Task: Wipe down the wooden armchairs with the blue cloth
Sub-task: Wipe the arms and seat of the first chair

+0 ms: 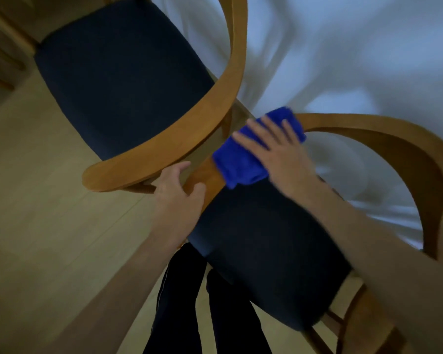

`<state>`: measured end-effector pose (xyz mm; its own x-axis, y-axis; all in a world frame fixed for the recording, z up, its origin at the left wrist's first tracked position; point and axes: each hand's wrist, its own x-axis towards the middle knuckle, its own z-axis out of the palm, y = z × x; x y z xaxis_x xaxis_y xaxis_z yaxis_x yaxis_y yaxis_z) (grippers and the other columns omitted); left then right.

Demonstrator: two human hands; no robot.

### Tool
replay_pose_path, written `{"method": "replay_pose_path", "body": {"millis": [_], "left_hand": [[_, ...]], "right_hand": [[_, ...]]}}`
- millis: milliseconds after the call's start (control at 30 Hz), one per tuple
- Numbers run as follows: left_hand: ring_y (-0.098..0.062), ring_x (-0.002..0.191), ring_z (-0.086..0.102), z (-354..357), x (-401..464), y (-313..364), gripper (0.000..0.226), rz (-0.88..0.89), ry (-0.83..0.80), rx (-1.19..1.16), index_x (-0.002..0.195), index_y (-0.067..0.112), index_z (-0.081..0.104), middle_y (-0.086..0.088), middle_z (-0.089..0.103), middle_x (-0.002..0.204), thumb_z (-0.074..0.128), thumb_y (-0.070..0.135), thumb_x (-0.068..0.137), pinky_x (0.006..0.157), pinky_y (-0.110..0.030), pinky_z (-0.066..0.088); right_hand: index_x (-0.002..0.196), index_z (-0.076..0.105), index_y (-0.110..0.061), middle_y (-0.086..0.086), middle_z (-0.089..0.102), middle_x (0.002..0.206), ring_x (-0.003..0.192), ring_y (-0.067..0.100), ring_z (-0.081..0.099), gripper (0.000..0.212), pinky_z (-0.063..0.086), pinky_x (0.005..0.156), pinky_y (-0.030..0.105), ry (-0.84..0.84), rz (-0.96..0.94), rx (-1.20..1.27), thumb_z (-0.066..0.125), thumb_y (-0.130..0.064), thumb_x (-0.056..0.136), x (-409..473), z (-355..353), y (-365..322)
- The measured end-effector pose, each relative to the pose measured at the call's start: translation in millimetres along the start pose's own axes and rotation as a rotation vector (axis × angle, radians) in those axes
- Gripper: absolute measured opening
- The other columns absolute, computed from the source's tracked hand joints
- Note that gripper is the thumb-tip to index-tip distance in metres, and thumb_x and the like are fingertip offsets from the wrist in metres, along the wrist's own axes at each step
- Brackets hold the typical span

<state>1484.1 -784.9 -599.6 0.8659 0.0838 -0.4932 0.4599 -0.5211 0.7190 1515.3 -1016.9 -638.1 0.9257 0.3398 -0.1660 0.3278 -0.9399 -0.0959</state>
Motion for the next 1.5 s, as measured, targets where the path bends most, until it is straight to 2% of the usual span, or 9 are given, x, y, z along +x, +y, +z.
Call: {"method": "replay_pose_path", "body": {"millis": [167,267,433,700,867,1100,1233,1433,1500], "left_hand": [[0.001,0.111,0.041,28,16,27,0.052,0.161,-0.057,0.097,0.135,0.019,0.047,0.012,0.045,0.124,0.061,0.015,0.086,0.090,-0.011,0.031],[-0.001,0.112,0.040,43,28,43,0.052,0.200,-0.087,0.134,0.135,0.015,0.047,0.004,0.047,0.132,0.062,0.010,0.086,0.095,-0.016,0.030],[-0.010,0.120,0.045,48,37,45,0.057,0.237,-0.058,0.192,0.133,0.019,0.044,0.003,0.047,0.131,0.068,0.013,0.082,0.098,-0.023,0.032],[-0.010,0.114,0.044,33,12,10,0.051,0.236,0.012,0.328,0.121,0.024,0.045,0.009,0.048,0.119,0.070,0.017,0.077,0.106,-0.037,0.028],[-0.011,0.127,0.036,27,22,11,0.059,0.331,-0.089,0.438,0.134,0.026,0.040,0.008,0.044,0.132,0.067,0.024,0.082,0.104,-0.031,0.019],[-0.015,0.124,0.043,59,64,51,0.055,0.486,-0.127,0.432,0.133,0.020,0.044,0.003,0.049,0.129,0.066,0.021,0.083,0.105,-0.036,0.032],[-0.014,0.115,0.048,60,79,57,0.049,0.538,-0.098,0.422,0.130,0.017,0.048,0.001,0.053,0.120,0.065,0.022,0.084,0.095,-0.025,0.033],[-0.007,0.104,0.048,35,79,42,0.041,0.514,-0.110,0.384,0.124,0.020,0.052,0.007,0.051,0.113,0.063,0.022,0.085,0.087,-0.024,0.037],[-0.005,0.094,0.051,30,75,34,0.034,0.476,-0.114,0.344,0.118,0.020,0.055,0.008,0.054,0.105,0.063,0.017,0.084,0.084,-0.024,0.043]], "right_hand": [[0.153,0.019,-0.032,0.009,0.024,0.159,0.148,0.033,0.016,0.096,0.005,0.120,0.055,-0.065,0.531,-0.052,0.077,-0.025,0.077,-5,-17,94],[0.153,0.021,-0.030,0.007,0.023,0.158,0.148,0.034,0.010,0.093,-0.001,0.118,0.058,-0.111,0.675,-0.075,0.076,-0.027,0.078,-1,-18,90],[0.153,0.019,-0.039,-0.002,0.021,0.160,0.148,0.034,0.008,0.094,0.001,0.118,0.061,-0.087,0.380,0.083,0.070,-0.014,0.078,16,-13,44],[0.154,0.016,-0.038,-0.006,0.010,0.164,0.151,0.029,-0.002,0.079,-0.010,0.119,0.051,-0.017,-0.071,0.153,0.062,-0.029,0.092,-10,7,-5],[0.154,0.012,-0.037,-0.005,0.012,0.163,0.151,0.026,0.004,0.081,0.004,0.122,0.050,-0.099,-0.051,0.064,0.055,-0.013,0.091,-12,-11,56],[0.155,0.021,-0.027,0.006,0.028,0.159,0.146,0.031,0.025,0.084,0.015,0.119,0.049,-0.095,0.355,-0.142,0.066,-0.009,0.086,-36,-33,135],[0.156,0.015,-0.029,0.004,0.014,0.163,0.150,0.034,0.007,0.096,-0.002,0.118,0.057,-0.061,0.550,-0.030,0.072,-0.044,0.079,-23,-10,88],[0.157,0.000,-0.027,0.002,-0.021,0.162,0.146,0.032,-0.025,0.104,-0.002,0.118,0.055,0.097,0.389,0.459,0.073,-0.024,0.083,-23,28,-31],[0.156,-0.005,-0.030,-0.005,-0.030,0.159,0.148,0.026,-0.020,0.105,0.007,0.119,0.045,0.112,0.423,0.652,0.071,-0.016,0.086,-34,37,-74]]}}
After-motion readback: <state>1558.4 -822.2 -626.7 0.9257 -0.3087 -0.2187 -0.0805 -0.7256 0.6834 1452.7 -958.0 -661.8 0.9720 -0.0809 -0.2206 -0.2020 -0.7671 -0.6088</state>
